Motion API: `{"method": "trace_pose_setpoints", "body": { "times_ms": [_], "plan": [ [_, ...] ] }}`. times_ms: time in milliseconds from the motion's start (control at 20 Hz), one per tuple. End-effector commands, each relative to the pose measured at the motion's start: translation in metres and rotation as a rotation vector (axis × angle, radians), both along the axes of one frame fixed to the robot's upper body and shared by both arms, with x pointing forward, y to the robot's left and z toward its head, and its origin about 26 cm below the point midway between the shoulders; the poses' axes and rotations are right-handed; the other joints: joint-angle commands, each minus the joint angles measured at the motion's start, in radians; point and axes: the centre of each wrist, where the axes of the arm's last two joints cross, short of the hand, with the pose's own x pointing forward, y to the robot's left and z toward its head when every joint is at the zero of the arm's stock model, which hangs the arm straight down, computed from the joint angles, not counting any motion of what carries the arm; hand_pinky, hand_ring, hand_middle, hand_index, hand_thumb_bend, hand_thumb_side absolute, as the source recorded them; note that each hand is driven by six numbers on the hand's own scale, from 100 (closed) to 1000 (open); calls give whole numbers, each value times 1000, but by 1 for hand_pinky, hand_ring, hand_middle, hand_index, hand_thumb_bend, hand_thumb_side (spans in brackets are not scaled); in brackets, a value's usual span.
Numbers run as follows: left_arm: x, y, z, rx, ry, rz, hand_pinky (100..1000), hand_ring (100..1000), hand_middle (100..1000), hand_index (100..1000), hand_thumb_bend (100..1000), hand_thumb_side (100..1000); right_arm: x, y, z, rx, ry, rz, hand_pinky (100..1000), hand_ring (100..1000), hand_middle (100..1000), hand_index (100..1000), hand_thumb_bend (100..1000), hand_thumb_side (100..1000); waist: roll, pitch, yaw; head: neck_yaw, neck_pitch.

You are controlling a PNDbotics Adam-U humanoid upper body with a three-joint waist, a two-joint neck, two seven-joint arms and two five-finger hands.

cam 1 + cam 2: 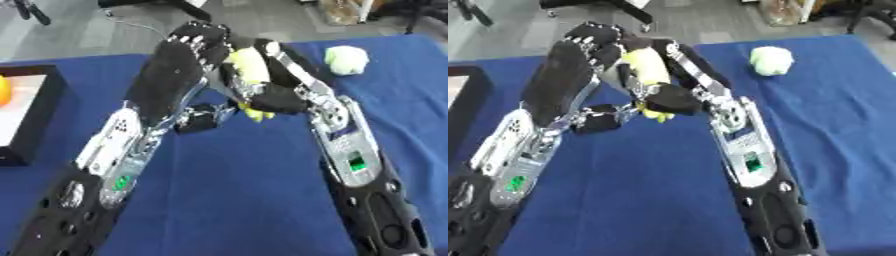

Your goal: Pick up the objects with one hand, pass them to the other hand, and then place them into the box on the other side of the table.

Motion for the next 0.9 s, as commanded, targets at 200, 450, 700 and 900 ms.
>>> {"method": "trace_pose_setpoints", "body": {
  "times_ms": [200,450,700,900],
  "plan": [
    [-3,4,16,-58,-85,-22,525,374,318,525,100,172,0,0,4,-14,-11,20,642,359,215,453,100,421,-4,-3,-2,-17,-3],
    [-2,4,16,-101,-126,-48,441,293,229,463,100,197,-1,0,3,-25,-8,42,654,385,297,535,100,424,-3,-4,-4,-23,-3],
    [-1,5,14,-97,-144,-57,429,284,209,451,100,168,1,-1,6,-51,-20,84,679,442,421,688,100,482,-6,-7,-6,-28,-3],
    [0,8,13,-80,-152,-51,434,289,212,453,100,147,5,-4,11,-63,-25,109,691,474,490,785,100,554,-11,-11,-9,-33,-3]
  ]
}}
